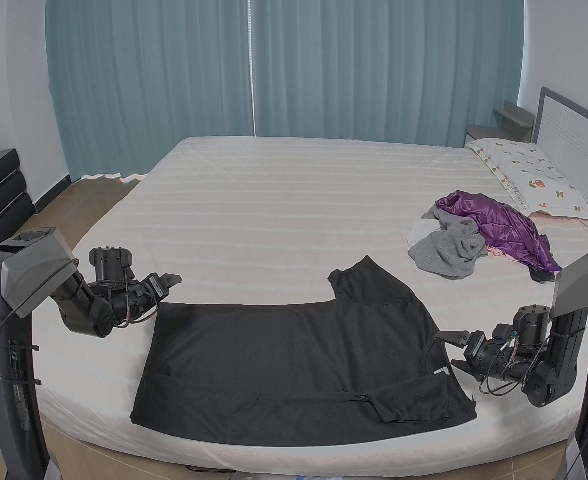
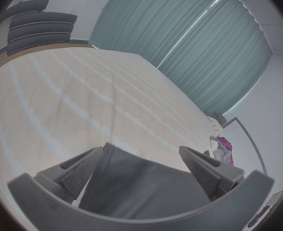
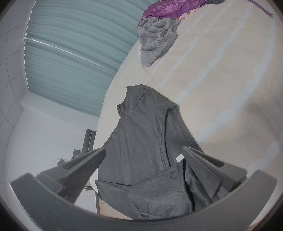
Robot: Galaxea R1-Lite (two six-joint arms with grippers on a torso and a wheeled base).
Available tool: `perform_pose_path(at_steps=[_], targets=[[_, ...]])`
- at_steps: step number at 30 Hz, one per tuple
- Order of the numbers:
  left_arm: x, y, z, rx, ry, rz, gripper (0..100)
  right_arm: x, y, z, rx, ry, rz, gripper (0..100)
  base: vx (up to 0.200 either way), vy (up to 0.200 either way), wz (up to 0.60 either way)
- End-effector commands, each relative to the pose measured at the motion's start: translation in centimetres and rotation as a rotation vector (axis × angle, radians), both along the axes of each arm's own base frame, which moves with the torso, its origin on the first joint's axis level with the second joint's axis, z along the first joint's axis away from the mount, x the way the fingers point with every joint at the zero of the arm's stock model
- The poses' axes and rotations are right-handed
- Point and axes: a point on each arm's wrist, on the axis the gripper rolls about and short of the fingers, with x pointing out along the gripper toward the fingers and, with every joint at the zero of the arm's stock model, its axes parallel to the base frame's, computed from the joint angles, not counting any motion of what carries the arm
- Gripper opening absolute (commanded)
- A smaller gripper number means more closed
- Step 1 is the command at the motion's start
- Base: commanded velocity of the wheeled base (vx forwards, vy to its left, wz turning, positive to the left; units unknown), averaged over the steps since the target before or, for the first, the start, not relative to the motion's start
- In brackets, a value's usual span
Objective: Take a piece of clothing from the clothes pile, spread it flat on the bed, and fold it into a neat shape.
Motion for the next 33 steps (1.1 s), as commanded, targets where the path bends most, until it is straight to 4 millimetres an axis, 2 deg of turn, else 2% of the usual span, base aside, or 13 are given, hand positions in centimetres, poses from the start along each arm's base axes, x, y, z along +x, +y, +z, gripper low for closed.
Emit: perform_pose_path(at_steps=[1, 5, 17, 18, 33], targets=[[2.4, 0.4, -2.4, 0.044, 0.023, 0.058, 100, -0.2, 0.1, -0.2, -0.007, 0.006, 0.008, 100, 0.000, 0.000, 0.00], [2.5, 0.5, -3.8, 0.047, 0.045, 0.063, 100, -0.2, 0.2, -0.2, -0.011, 0.005, 0.012, 100, 0.000, 0.000, 0.00], [2.7, 0.4, -4.1, 0.042, 0.048, 0.059, 100, -0.2, 0.2, -0.2, -0.012, 0.004, 0.013, 100, 0.000, 0.000, 0.00], [2.7, 0.4, -4.1, 0.041, 0.048, 0.059, 0, -0.2, 0.2, -0.2, -0.012, 0.004, 0.013, 100, 0.000, 0.000, 0.00], [2.8, 0.9, -3.8, 0.047, 0.007, 0.100, 0, 0.2, 0.1, -0.1, -0.013, -0.009, 0.004, 100, 0.000, 0.000, 0.00]])
